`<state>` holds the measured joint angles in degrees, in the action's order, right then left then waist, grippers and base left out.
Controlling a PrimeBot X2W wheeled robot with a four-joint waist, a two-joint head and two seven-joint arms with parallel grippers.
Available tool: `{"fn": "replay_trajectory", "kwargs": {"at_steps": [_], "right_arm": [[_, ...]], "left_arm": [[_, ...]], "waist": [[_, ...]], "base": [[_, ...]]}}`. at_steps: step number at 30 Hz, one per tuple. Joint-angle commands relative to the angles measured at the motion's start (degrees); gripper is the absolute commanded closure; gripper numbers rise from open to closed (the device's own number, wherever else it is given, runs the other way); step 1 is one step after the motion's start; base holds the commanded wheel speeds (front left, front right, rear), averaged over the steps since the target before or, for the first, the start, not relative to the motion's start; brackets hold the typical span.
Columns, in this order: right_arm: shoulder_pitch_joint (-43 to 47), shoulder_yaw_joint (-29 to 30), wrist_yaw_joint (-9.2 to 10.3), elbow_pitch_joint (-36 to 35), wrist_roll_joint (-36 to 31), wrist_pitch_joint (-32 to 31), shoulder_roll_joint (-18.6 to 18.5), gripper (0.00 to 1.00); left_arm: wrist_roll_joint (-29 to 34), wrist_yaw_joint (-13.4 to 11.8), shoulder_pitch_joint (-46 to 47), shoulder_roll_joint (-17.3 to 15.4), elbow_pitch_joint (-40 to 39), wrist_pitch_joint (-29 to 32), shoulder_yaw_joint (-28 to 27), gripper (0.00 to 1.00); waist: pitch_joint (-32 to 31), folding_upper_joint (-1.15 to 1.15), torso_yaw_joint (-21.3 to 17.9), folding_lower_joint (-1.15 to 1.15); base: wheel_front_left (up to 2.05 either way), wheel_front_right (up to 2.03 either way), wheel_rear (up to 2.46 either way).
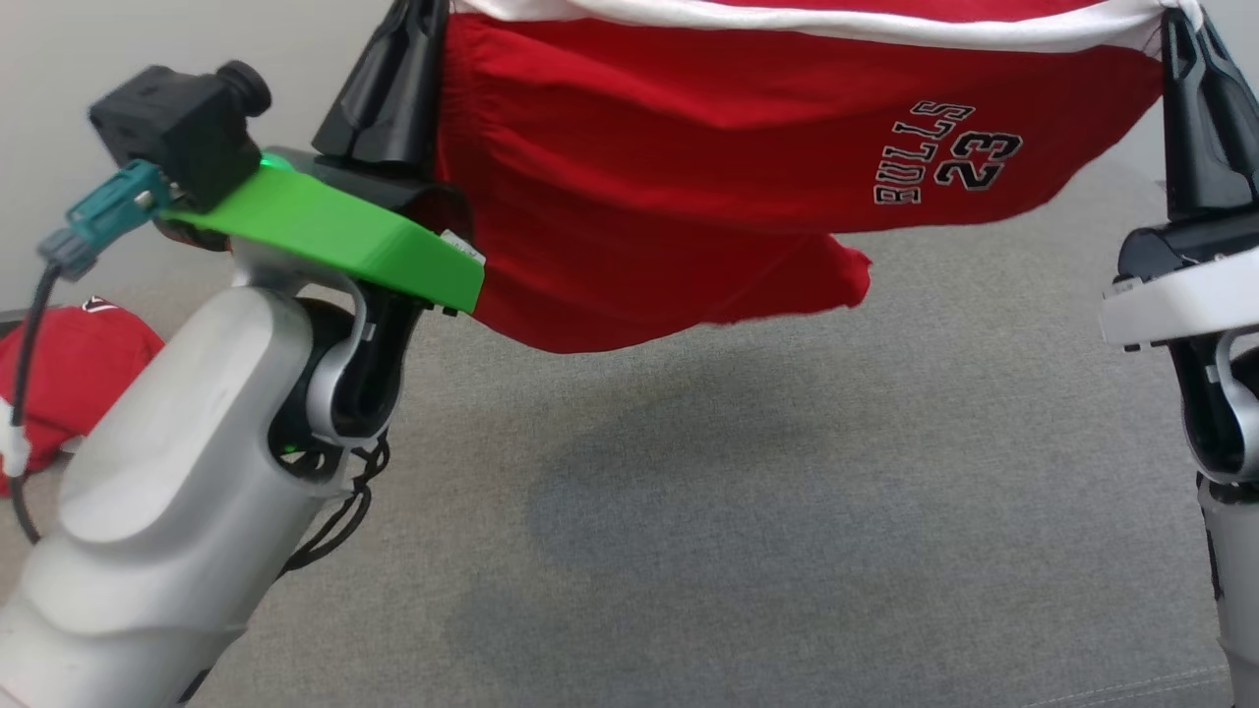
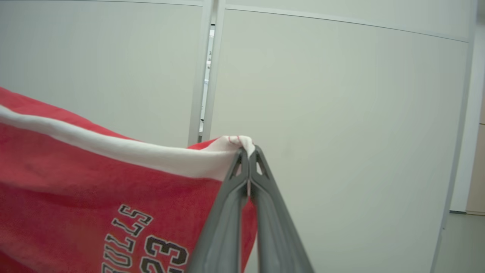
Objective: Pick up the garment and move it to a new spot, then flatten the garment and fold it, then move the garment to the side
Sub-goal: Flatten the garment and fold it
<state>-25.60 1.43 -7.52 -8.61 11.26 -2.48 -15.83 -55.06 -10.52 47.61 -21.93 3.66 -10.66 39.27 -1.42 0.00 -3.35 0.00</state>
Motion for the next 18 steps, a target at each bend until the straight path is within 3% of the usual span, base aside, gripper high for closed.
{"fn": "replay_trajectory", "kwargs": {"at_steps": [1, 6, 11, 14, 18], "right_arm": [[1.8, 0.6, 0.06, -3.3, -0.4, -1.2, 0.3, 1.00], [5.7, 1.0, 0.06, -13.8, -1.3, -5.6, 1.3, 1.00], [7.0, -0.3, 0.06, -14.7, 0.1, -7.9, 2.7, 1.00], [4.1, -1.3, 0.06, -11.1, 1.0, -7.2, 3.0, 1.00], [-3.0, -4.2, 0.06, -2.7, -0.4, -3.3, 3.5, 1.00]], "left_arm": [[0.0, -1.2, -0.9, -1.2, -2.9, 0.8, -0.3, 1.00], [-1.0, -4.8, -2.6, -4.6, -13.3, 4.1, -1.6, 1.00], [-2.4, -5.6, -3.8, -5.7, -14.1, 6.8, -1.1, 1.00], [-3.1, -4.4, -1.8, -5.5, -10.7, 7.7, -1.2, 1.00], [-2.0, -0.2, 4.1, -4.3, -3.3, 6.1, -1.9, 1.00]], "waist": [[-2.1, 0.00, -1.1, 0.00], [-1.2, 0.00, -1.4, 0.00], [2.3, 0.00, -1.7, 0.00], [6.2, 0.00, -2.1, 0.00], [12.5, 0.00, -3.0, 0.00]], "base": [[0.00, 0.00, 0.00], [0.00, 0.00, 0.00], [0.00, 0.00, 0.00], [0.00, 0.00, 0.00], [0.00, 0.00, 0.00]]}}
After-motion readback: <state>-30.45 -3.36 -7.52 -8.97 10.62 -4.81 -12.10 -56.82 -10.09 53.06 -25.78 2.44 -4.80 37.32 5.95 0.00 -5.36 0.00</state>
